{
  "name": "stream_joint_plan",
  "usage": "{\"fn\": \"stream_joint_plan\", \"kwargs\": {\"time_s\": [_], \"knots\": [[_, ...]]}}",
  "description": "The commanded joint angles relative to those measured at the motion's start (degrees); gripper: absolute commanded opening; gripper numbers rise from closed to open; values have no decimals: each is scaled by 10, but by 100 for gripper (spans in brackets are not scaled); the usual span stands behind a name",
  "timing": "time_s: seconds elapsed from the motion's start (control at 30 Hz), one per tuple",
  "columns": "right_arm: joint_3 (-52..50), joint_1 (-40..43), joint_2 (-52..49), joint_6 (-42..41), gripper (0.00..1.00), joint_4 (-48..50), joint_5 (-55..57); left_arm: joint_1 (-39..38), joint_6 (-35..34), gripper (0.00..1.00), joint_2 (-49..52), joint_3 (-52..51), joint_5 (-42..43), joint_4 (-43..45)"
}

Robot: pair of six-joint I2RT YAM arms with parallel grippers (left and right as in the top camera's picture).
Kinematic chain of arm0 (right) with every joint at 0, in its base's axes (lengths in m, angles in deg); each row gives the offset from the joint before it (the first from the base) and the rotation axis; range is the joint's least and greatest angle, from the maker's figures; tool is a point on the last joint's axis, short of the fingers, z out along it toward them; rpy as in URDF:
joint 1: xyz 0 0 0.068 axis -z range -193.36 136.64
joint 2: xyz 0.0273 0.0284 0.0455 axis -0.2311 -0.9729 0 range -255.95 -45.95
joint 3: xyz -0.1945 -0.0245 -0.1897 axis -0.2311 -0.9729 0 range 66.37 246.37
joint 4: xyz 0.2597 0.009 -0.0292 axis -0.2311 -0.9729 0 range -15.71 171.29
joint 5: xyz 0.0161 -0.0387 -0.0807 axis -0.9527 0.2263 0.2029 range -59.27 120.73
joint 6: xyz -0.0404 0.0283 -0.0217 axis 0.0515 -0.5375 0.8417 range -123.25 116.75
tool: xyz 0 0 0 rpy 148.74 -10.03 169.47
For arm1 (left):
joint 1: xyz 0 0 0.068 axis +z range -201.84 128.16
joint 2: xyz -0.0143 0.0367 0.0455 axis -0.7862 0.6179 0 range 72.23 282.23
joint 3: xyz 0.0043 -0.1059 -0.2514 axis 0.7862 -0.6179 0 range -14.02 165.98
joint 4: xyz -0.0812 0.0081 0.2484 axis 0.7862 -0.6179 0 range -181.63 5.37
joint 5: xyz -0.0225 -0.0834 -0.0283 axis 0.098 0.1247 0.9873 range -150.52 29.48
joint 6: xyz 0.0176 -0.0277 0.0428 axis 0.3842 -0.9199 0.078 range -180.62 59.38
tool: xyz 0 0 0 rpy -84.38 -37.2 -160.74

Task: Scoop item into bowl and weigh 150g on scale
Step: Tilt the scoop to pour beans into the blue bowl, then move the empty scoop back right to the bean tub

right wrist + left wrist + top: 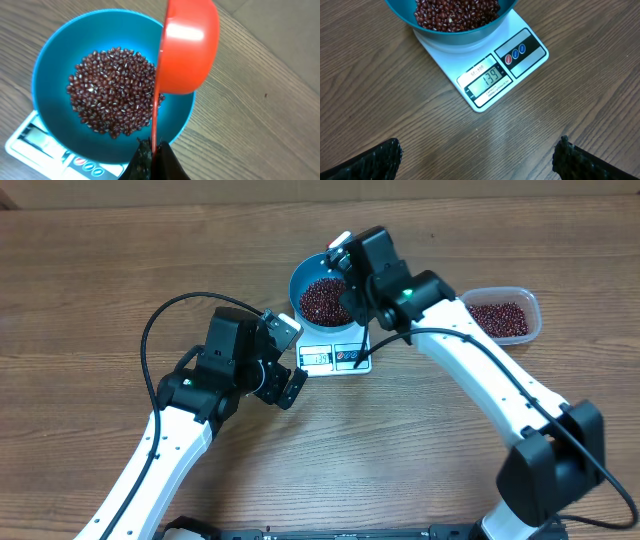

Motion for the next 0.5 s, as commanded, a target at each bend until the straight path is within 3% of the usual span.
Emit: {"fn": "stream_joint_plan", "kwargs": {"time_s": [0.0, 0.47], "knots": [[20, 39, 65, -44, 4, -8, -54, 2, -6, 100, 3, -2, -4, 0], [20, 260, 159, -108, 4, -119, -236, 2, -6, 99, 3, -2, -4, 0]]}}
